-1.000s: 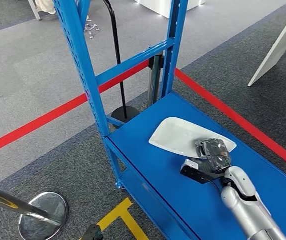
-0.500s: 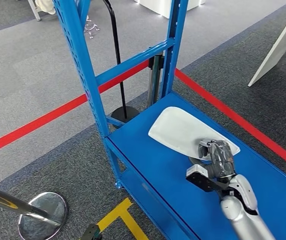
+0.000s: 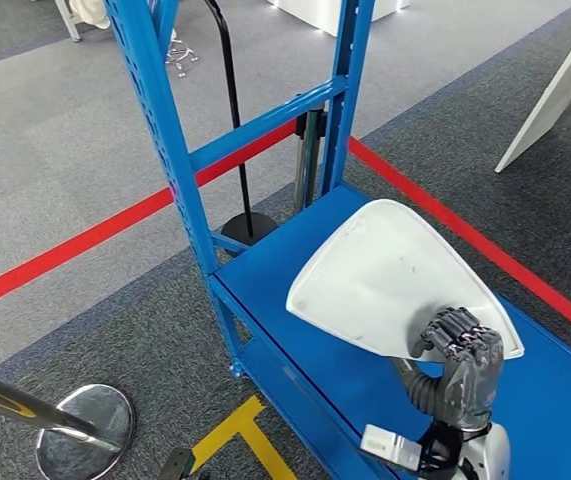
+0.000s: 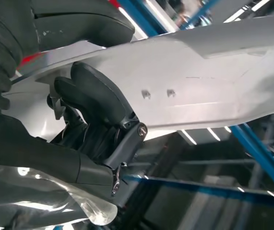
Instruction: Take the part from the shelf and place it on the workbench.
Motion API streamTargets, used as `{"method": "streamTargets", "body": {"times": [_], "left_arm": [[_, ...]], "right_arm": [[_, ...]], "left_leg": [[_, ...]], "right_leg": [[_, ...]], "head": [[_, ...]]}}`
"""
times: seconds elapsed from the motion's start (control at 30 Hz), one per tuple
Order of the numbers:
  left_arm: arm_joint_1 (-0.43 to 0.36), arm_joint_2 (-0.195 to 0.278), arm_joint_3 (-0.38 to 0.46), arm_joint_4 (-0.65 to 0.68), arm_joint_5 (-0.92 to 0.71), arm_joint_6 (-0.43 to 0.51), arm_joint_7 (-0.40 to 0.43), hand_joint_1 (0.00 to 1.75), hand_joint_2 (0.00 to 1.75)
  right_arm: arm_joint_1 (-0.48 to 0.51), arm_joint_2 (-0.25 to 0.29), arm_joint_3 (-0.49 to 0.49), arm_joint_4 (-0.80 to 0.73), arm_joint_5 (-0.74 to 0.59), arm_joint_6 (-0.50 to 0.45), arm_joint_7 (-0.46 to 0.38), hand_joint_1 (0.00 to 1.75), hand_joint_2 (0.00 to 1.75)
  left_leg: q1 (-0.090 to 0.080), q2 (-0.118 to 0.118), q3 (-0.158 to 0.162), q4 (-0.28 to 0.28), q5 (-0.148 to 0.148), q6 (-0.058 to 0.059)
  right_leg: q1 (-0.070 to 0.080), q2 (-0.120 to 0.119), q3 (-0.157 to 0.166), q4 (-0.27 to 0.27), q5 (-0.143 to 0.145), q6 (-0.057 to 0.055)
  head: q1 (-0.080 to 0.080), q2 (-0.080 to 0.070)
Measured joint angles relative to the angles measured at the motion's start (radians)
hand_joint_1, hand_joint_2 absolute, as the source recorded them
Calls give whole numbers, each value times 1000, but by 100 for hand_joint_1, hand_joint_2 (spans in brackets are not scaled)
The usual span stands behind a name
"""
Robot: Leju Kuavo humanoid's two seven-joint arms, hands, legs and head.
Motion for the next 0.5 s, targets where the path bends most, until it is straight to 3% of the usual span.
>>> {"method": "streamTargets", "body": {"times": [0.23, 0.5], "left_arm": [[1, -1, 0, 0, 16, 7, -6, 0, 175], [1, 0, 0, 0, 32, 9, -13, 0, 175]], "right_arm": [[45, 151, -88, -95, 65, 0, -163, 175, 175], [53, 244, -147, -181, 103, 0, -183, 175, 175]], "left_leg": [[0, 0, 0, 0, 0, 0], [0, 0, 0, 0, 0, 0]], "right_leg": [[0, 0, 0, 1, 0, 0], [0, 0, 0, 1, 0, 0]], "head": [[0, 0], [0, 0]]}}
